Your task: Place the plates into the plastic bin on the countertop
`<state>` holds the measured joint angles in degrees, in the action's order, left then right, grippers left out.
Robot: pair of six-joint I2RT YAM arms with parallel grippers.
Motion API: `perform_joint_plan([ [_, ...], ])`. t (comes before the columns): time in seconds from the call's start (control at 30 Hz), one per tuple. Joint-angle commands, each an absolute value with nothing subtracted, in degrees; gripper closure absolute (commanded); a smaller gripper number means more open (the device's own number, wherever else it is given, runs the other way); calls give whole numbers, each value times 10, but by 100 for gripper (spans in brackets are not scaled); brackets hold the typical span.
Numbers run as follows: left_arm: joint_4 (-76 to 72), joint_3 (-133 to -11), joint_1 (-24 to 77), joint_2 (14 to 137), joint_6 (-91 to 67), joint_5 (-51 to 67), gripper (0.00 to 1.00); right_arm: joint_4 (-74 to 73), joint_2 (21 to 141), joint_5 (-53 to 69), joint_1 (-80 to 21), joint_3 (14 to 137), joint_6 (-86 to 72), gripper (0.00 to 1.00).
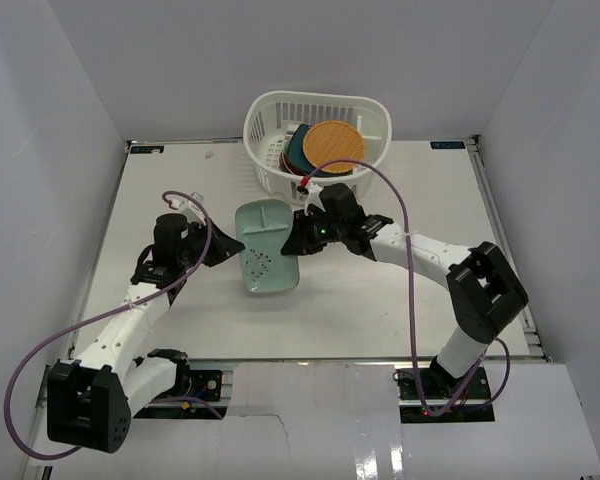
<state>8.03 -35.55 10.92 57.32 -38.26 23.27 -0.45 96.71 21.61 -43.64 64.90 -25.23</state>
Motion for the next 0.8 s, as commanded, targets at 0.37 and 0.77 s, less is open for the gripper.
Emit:
perform_joint_plan([
  [0.37, 113, -503, 196, 516, -215, 107, 2, 18, 904, 246, -261, 811, -286, 92],
  [0.77, 100, -461, 243, 485, -185, 59, 2, -58, 1207, 262, -110, 1163, -388, 92],
])
